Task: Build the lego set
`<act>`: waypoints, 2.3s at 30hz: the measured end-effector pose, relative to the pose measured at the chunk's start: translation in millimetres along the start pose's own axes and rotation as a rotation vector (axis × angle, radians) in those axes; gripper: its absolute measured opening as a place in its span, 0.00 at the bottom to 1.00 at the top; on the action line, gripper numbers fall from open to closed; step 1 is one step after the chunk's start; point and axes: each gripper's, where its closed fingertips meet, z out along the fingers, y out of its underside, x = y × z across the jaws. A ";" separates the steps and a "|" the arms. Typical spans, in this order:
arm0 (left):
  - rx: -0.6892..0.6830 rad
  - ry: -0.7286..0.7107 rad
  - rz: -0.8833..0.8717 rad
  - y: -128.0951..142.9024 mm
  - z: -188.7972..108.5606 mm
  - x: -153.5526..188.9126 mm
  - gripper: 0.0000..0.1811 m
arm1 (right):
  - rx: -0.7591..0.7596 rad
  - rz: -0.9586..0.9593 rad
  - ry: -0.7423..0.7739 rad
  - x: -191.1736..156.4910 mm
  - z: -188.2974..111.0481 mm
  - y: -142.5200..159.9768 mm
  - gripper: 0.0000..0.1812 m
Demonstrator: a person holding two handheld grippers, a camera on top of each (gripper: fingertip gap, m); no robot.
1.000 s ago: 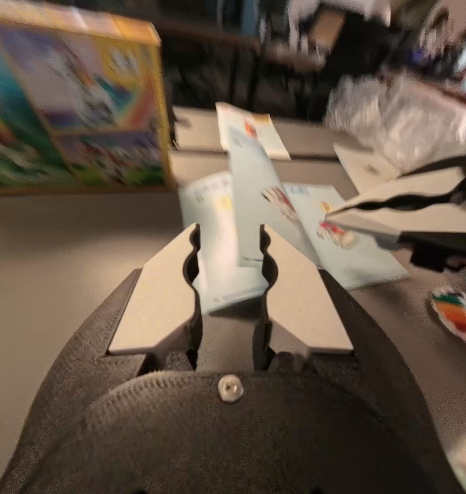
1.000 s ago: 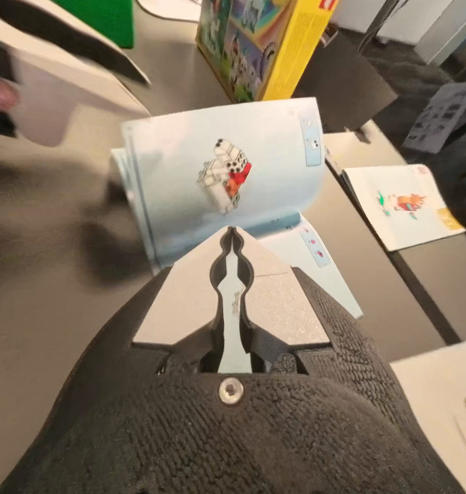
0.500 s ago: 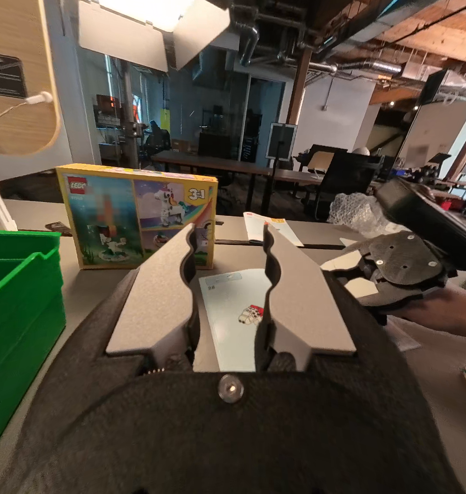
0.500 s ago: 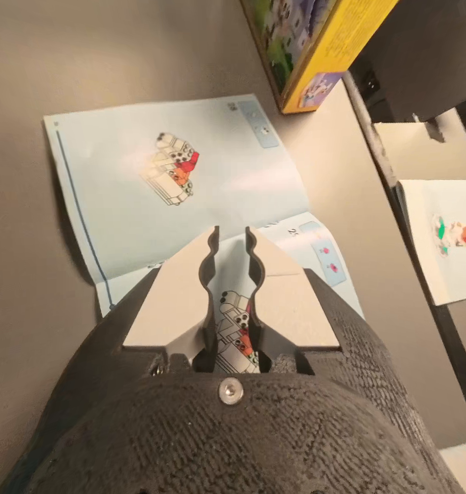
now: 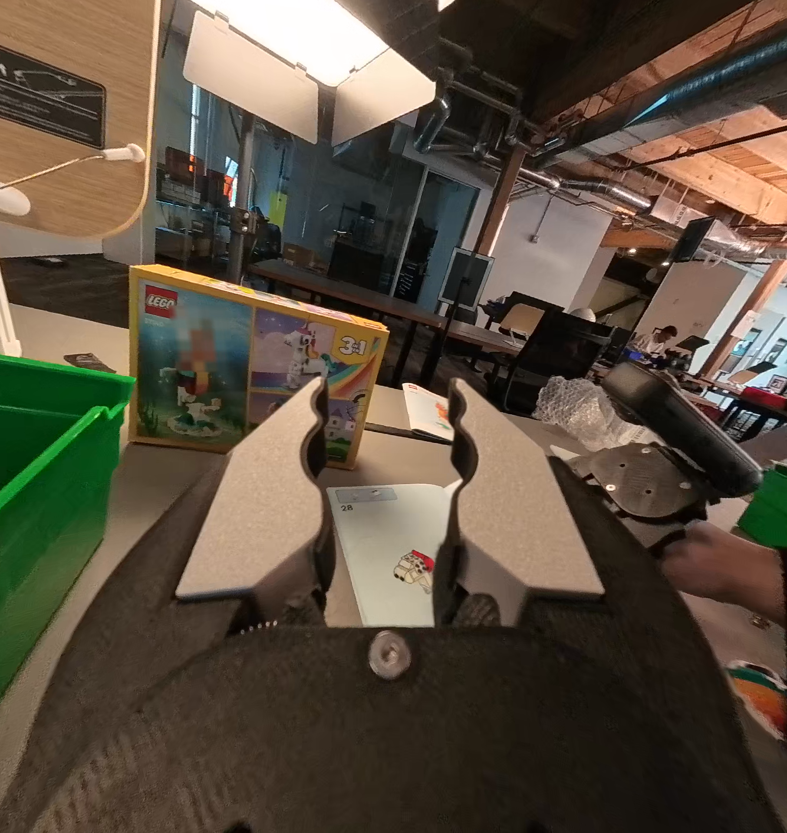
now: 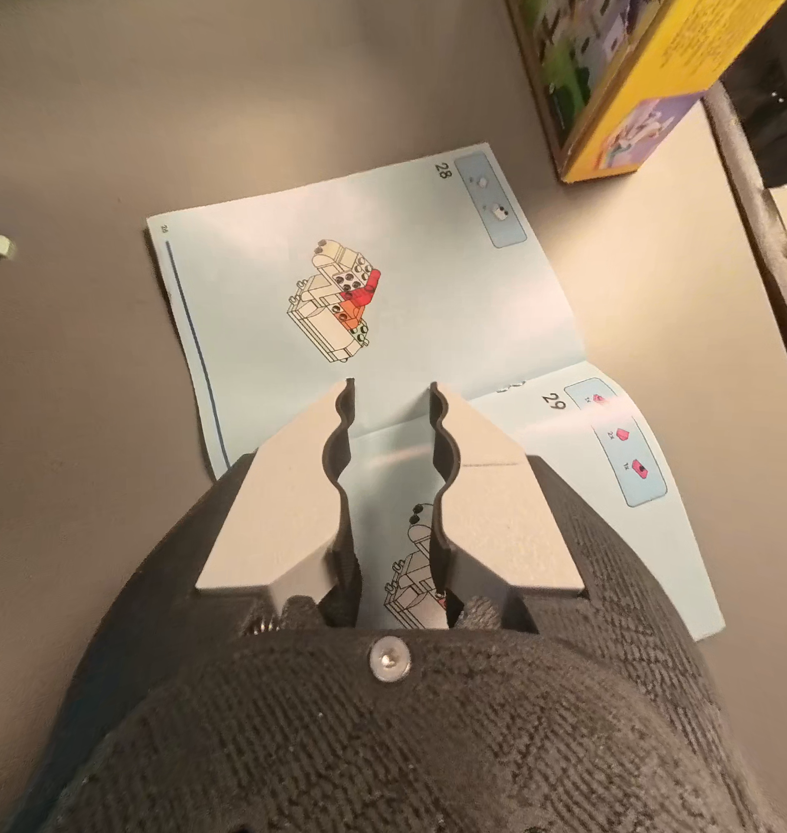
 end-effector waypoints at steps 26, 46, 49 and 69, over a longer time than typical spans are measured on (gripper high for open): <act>0.027 0.830 0.416 50.5 -111.2 183.7 0.19 | 0.786 0.032 0.983 -33.1 -263.1 75.4 0.17; -0.014 0.874 0.559 74.2 -115.9 191.5 0.19 | 0.565 -0.146 0.883 -32.8 -208.3 68.8 0.15; -0.004 0.875 0.593 75.1 -117.0 192.5 0.19 | 0.561 -0.156 0.872 -34.4 -206.5 69.0 0.15; 0.004 -0.141 0.392 -134.1 -202.1 -89.9 0.19 | 0.591 -0.082 1.046 -25.6 -241.9 85.2 0.19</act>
